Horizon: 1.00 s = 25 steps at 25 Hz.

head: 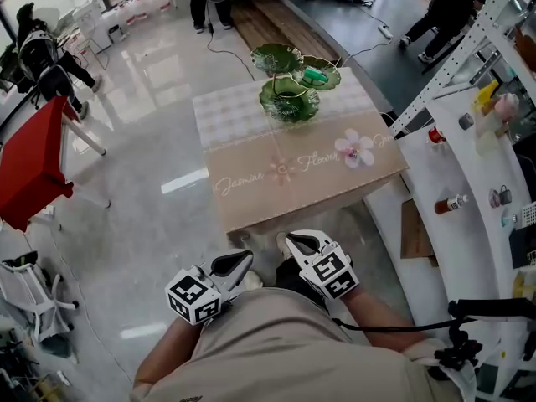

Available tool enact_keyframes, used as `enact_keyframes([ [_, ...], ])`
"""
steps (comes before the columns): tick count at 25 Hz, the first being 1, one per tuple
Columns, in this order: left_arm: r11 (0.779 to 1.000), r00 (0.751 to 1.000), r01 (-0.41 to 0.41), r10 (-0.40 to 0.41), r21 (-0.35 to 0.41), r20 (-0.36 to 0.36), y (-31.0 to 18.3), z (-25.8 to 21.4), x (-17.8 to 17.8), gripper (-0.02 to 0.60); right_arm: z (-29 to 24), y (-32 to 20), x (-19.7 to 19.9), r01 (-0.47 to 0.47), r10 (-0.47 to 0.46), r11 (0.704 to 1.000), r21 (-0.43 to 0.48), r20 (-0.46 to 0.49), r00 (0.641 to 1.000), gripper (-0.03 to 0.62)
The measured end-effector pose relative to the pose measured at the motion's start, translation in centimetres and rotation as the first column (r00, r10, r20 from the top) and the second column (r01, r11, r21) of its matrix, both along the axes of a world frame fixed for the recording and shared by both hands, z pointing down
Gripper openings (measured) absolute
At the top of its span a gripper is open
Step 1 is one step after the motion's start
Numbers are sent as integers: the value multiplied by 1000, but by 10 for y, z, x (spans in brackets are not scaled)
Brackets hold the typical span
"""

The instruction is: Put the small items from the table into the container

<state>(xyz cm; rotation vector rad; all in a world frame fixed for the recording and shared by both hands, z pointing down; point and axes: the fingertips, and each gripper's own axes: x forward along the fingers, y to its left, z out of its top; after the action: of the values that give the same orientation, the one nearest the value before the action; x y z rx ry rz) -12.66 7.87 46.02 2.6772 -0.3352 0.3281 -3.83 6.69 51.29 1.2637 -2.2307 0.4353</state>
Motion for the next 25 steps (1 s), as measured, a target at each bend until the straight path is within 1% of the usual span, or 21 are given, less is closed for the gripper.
enact_keyframes([
  [6, 1000, 1000, 7, -7, 19, 19, 3, 4, -6, 8, 2, 4, -5, 6, -6, 1000, -5, 0, 1000, 18],
  [9, 1000, 1000, 23, -23, 11, 12, 0, 4, -8, 8, 2, 0, -2, 5, -5, 1000, -6, 0, 1000, 18],
  [13, 999, 999, 32, -32, -4, -1, -6, 2, -6, 8, 2, -7, 7, -3, 3, 1000, -5, 5, 1000, 20],
  [16, 999, 999, 39, -39, -10, 7, -14, 2, -3, 9, 5, -19, 17, -2, 2, 1000, -5, 2, 1000, 21],
  [19, 999, 999, 35, -35, -10, 11, -24, 2, 9, 9, 6, -31, 36, 10, -10, 1000, -6, -26, 1000, 29],
  [20, 999, 999, 32, -31, -11, 12, -28, 2, 15, 9, 8, -34, 45, 7, -8, 1000, -10, -35, 999, 45],
  [22, 1000, 1000, 23, -23, -16, 13, -35, 4, 28, 9, 13, -42, 66, -11, 10, 1000, -19, -49, 999, 72],
  [25, 1000, 1000, 0, 0, -21, 21, -47, 4, 50, 9, 18, -54, 100, -41, 39, 999, -25, -80, 996, 78],
])
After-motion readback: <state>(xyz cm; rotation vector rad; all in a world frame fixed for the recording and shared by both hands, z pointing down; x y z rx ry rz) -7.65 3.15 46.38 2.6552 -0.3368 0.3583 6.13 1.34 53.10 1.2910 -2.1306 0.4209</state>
